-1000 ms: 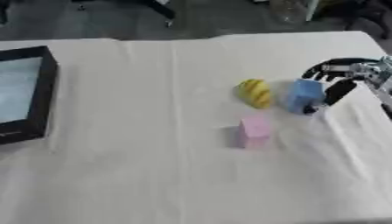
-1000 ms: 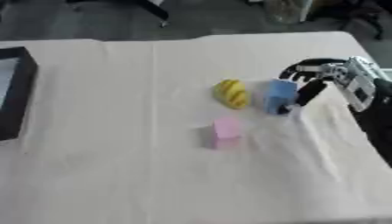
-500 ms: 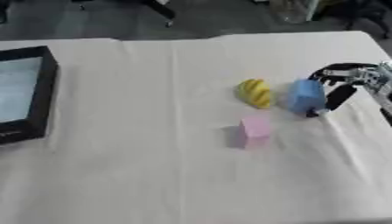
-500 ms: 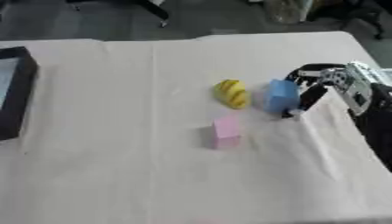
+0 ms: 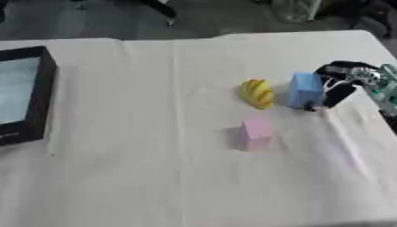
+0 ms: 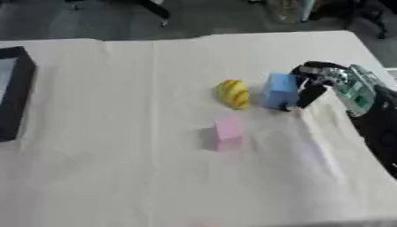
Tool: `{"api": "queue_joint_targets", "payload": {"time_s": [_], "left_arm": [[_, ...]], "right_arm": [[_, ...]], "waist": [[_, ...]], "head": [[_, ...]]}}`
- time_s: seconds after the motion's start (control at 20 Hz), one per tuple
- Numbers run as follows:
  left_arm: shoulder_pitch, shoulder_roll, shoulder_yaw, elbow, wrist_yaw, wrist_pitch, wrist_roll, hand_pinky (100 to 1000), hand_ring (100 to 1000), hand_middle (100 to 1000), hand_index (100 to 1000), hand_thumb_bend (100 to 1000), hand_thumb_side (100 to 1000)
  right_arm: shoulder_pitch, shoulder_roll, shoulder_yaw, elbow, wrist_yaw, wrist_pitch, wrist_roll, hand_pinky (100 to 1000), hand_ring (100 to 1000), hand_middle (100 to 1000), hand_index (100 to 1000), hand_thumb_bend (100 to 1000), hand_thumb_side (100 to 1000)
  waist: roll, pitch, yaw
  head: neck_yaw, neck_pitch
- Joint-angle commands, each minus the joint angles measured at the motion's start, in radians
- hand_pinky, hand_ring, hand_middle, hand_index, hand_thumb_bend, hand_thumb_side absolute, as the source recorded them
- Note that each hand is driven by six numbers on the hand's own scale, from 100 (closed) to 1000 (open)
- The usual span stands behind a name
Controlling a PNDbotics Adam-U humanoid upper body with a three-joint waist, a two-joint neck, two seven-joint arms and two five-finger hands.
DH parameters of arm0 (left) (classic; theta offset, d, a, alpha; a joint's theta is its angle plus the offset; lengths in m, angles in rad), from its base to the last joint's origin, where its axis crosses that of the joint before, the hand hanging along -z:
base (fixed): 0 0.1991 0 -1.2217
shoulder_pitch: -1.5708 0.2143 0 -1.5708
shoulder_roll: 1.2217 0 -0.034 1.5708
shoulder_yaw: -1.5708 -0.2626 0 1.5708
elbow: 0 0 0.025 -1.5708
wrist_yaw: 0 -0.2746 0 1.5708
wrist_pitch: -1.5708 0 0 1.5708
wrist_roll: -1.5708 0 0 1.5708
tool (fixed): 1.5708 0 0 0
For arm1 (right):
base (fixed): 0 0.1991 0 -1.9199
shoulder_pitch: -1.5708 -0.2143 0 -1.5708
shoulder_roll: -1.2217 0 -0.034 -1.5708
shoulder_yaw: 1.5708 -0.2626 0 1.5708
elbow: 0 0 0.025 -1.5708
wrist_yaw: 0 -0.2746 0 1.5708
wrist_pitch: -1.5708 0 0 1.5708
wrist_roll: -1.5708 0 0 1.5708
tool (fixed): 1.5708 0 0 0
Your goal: Pick up the objects with one hand, pass them to the other hand, and then place them into the box on the other side of the table.
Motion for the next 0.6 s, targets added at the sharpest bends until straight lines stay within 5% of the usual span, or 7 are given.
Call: {"api": "queue_joint_targets", "payload": {"time_s": [0.05,0.6], "left_arm": [[-0.008,0.026,0.013,-0.014,0.002,-0.002,0.003,842,845,864,875,630,621],[-0.007,0.031,0.014,-0.016,0.001,-0.002,0.003,843,842,859,870,626,620]], "right_arm": [[-0.012,-0.038,0.004,-0.031,-0.055,0.025,-0.021,821,753,590,514,430,112],[0.001,-0.068,-0.011,-0.128,-0.135,0.090,-0.072,805,725,570,484,414,100]], "waist": [[0.004,0.001,0.000],[0.002,-0.003,-0.004]], "head": [[0.001,0.000],[0.011,-0.004]]}}
